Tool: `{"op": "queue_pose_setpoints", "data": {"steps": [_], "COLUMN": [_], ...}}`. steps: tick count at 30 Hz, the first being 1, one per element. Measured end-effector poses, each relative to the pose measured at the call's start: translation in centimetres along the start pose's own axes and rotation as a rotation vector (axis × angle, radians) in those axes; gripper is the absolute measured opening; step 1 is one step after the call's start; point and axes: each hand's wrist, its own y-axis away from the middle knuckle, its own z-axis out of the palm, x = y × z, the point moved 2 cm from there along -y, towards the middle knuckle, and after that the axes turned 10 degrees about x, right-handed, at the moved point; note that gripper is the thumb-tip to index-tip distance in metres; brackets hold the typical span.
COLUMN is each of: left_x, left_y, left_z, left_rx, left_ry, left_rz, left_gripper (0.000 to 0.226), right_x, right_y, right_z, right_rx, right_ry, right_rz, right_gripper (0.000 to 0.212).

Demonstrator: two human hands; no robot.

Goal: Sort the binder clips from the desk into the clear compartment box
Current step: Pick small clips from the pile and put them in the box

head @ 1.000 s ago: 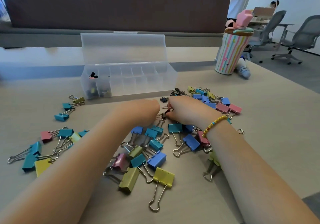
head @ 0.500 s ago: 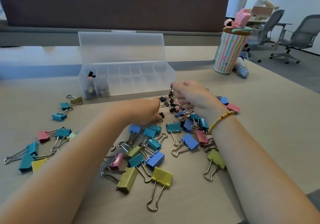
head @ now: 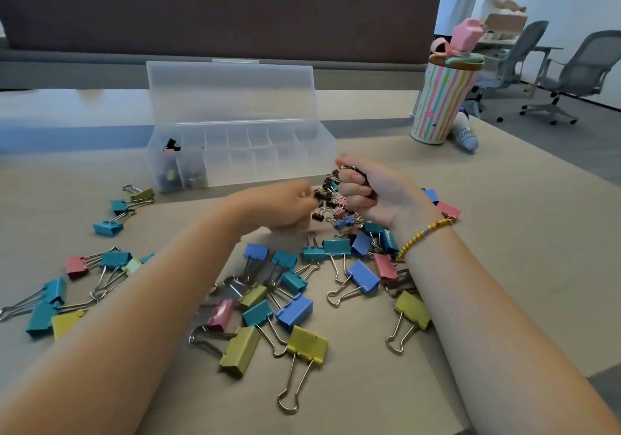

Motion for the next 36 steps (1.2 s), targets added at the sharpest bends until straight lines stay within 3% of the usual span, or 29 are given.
{"op": "queue_pose_setpoints", "data": {"steps": [3,5,9,13,17,20,27,30,33,36], "left_x": [0.0,0.0,0.3,0.0,-0.7,-0.6,0.4,1.1,1.3,1.2], "left_y": [-0.5,-1.0,-1.2,-1.1,-1.5,-1.7,-1.5,-1.4,-1.2,-1.0], "left_z": [-0.1,0.0,0.6,0.9,0.9,0.9,0.7,0.8,0.9,0.3], "left_rx": [-0.008,0.038,0.113,0.146,0.177,0.195,0.344,0.277,0.161,0.091], "left_ry": [0.874,1.192,1.433,1.442,1.382,1.284,0.543,0.254,-0.023,-0.140], "left_rz": [-0.088,-0.101,-0.135,-0.175,-0.224,-0.264,-0.163,-0.042,0.079,0.117], "left_gripper": [0.026,0.025,0.017,0.014,0.040,0.041,0.024,0.013,0.020,0.020], "right_x": [-0.5,-0.6,-0.6,-1.4,-1.5,-1.5,-1.4,-1.3,-1.3,-1.6], "right_y": [0.0,-0.2,-0.5,0.1,1.5,2.1,2.8,2.8,2.6,2.2], "right_z": [-0.7,-1.3,-2.0,-1.7,-1.1,-1.0,-1.2,-0.9,-0.8,-1.1], "right_rx": [-0.009,0.007,0.089,0.075,-0.001,0.039,0.027,0.001,0.030,0.104], "right_ry": [-0.104,-0.173,-0.126,0.432,1.082,1.333,1.600,1.603,1.607,1.599], "right_rz": [0.019,0.042,-0.005,-0.126,-0.103,-0.098,-0.057,-0.088,-0.156,-0.240], "right_gripper": [0.021,0.023,0.023,0.024,0.039,0.047,0.044,0.044,0.040,0.036]}}
